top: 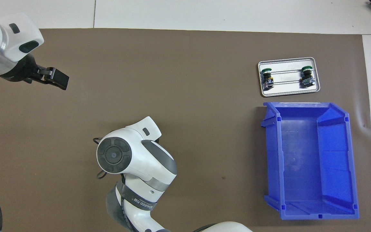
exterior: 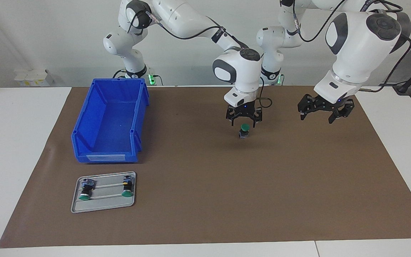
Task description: Place and press button with both arms
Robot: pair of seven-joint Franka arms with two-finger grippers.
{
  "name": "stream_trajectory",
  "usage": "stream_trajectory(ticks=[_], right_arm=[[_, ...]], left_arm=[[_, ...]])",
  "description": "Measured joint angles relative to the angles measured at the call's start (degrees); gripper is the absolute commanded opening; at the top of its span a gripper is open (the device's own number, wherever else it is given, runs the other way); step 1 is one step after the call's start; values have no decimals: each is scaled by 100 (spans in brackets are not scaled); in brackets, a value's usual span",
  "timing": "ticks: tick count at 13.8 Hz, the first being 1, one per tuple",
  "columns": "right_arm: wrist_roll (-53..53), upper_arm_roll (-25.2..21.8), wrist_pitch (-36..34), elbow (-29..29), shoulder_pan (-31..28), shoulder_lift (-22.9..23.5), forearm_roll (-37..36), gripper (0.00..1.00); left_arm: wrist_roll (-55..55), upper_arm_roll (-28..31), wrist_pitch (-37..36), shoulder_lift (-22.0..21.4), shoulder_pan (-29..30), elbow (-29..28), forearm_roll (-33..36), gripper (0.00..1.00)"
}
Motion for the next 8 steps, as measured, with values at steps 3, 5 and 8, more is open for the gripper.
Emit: stream_trajectory(ticks=[3,5,8], right_arm=[[0,0,102,66,32,135,-3,100],[0,0,98,63,33,135,-4,99],[-2,0,93,-65,59,148,-5,80]], left_arm=[[-4,55,117,-68,22,-266,40,100],[-7,64,163,-129,22,-373,41,100],[-15,88,349,-268,30,-679,42,100]])
